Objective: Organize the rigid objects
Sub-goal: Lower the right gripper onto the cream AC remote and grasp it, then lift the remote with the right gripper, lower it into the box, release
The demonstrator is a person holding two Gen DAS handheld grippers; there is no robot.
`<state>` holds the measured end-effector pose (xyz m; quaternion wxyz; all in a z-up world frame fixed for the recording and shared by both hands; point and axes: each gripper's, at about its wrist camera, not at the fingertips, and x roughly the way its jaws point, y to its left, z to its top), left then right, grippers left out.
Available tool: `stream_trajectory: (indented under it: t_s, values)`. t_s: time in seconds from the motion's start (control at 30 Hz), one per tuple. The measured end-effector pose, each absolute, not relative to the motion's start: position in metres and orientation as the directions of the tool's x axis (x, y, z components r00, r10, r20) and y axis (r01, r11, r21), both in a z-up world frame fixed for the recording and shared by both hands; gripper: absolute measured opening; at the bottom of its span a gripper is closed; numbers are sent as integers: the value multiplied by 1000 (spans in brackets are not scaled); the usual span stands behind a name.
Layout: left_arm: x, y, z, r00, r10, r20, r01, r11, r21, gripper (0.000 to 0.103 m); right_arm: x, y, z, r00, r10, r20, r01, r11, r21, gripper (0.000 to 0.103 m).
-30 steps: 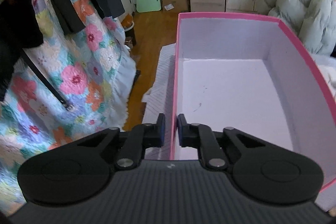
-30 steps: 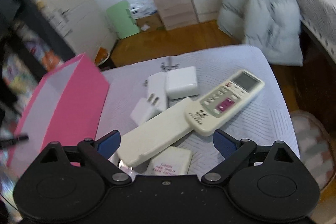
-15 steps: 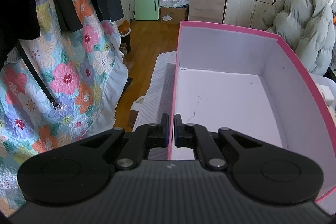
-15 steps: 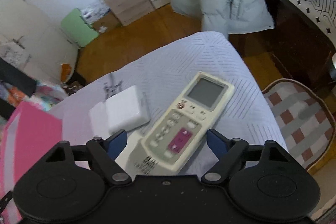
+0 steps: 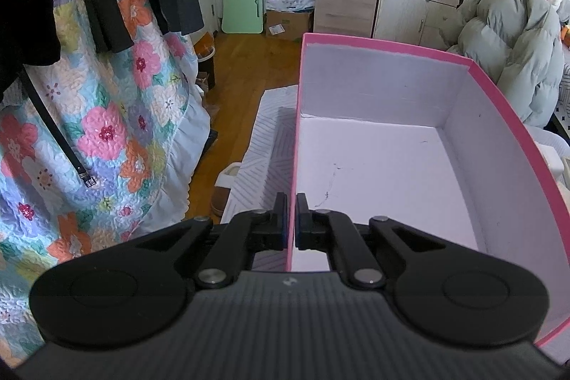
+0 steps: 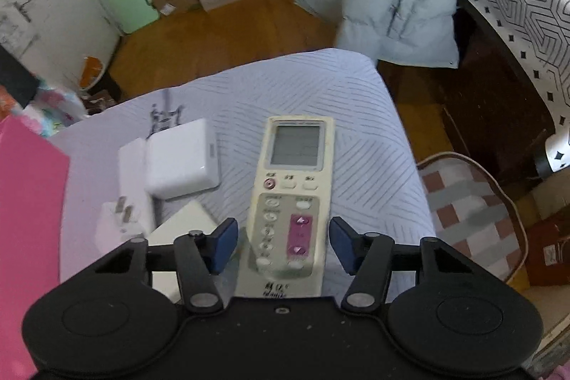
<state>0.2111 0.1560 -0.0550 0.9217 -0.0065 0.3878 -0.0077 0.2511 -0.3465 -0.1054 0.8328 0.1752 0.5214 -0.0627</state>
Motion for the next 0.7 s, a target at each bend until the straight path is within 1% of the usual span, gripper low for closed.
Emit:
stream_trajectory:
  t_s: [0.07, 0.17, 0.2, 0.23, 0.53, 0.7]
  values:
    - [212, 156, -55, 698, -17, -716, 9, 1000, -15, 3, 258, -346, -111, 444, 72, -893, 289, 932, 219, 64]
    - [212, 155, -55, 694, -20, -719, 10, 1000, -18, 3, 268, -339, -113, 460, 8, -888, 245, 960, 135, 64]
    - [212, 155, -55, 694, -18, -719, 9, 1000, -17, 3, 271, -338, -114, 472, -11, -881, 249, 961, 121, 61]
    - [212, 155, -54, 694, -14, -720, 7, 1000, -13, 3, 271, -338, -114, 483, -22, -875, 251, 961, 114, 60]
    - [213, 156, -54, 690, -1, -723, -3, 1000, -5, 3, 242, -348, -102, 575, -9, -818, 272, 945, 181, 60]
    - [213, 156, -54, 690, 0, -724, -8, 1000, -8, 3, 231, -338, -89, 609, 12, -793, 224, 956, 187, 59]
